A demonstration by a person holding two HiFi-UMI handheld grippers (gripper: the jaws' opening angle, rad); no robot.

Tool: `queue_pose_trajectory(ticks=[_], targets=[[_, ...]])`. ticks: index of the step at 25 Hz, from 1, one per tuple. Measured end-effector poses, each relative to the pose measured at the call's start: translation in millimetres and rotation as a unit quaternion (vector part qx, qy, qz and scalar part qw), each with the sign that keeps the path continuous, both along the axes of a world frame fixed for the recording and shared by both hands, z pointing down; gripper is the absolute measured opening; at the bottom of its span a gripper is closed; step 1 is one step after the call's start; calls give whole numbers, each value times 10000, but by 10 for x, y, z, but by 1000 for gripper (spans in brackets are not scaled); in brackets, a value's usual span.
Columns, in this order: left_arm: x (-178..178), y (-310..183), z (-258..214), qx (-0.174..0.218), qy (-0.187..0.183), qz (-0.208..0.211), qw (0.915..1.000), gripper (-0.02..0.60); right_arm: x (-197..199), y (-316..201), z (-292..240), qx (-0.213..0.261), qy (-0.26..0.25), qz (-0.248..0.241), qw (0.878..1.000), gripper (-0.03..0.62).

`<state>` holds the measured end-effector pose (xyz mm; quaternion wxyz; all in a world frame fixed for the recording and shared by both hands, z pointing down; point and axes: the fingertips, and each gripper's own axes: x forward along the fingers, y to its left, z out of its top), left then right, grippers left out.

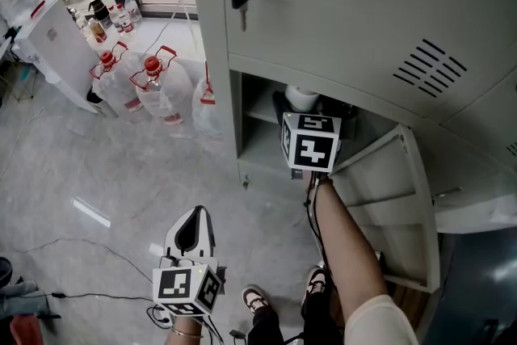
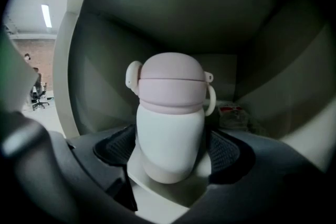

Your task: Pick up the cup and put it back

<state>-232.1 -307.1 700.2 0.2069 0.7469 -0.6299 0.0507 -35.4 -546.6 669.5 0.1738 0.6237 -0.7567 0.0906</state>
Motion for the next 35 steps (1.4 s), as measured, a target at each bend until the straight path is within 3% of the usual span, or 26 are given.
queue_pose_trajectory(ticks=[12,19,25,29,35], targets=[[-78,95,-415,159,-32,-116,9998,3,-7,391,-142,-224,-149,31,9996,407],[-44,153,-676,264,-13,-225,9994,3,-57,739,-224,-460,-681,-3,9966,394],[31,236,-959,255,-65,-241,9994,3,-99,1082,-449,-417,-582,-124,9974,366],[69,284,-1204,298,-132,-232,9992,3,-102,1399,-594,-513,-814,-135,9953,301],[152,440,-1612,246,-44,-292,9993,3,-77,1953,-879,-428,-547,-235,9973,197]])
